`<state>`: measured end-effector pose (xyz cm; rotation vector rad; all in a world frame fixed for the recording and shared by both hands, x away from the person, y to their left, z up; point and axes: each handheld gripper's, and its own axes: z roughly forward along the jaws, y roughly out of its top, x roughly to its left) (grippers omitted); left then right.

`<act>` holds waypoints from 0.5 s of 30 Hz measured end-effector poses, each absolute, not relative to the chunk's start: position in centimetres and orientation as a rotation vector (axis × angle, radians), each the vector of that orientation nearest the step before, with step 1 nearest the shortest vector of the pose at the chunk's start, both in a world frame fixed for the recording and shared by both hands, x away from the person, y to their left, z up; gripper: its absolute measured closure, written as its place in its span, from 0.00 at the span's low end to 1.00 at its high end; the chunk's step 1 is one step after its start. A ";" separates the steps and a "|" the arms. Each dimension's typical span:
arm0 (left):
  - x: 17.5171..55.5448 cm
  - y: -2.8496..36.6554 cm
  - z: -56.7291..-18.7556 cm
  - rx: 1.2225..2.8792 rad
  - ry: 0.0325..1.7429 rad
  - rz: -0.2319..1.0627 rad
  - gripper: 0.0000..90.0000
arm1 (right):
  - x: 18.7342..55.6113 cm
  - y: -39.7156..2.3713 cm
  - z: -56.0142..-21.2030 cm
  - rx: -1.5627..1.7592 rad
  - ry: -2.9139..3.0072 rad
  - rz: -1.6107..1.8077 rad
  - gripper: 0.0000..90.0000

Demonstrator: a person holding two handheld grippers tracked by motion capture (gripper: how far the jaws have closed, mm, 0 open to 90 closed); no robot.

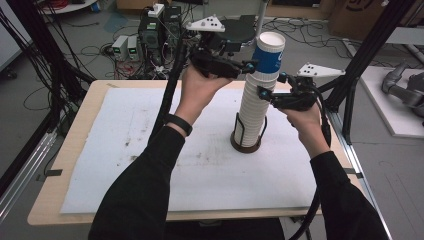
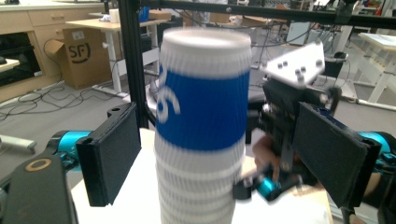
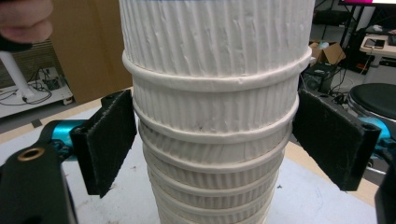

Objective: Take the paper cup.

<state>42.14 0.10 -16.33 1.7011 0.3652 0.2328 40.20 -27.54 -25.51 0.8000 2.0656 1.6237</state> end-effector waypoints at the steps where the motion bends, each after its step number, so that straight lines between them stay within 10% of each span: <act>1: 42.1 0.1 -16.3 1.701 0.365 0.233 0.18 | 40.2 -27.5 -25.5 0.800 2.066 1.624 0.16; 15: 44.2 -3.2 -14.7 1.700 0.354 0.225 0.18 | 40.2 -27.6 -25.5 0.793 2.067 1.622 0.17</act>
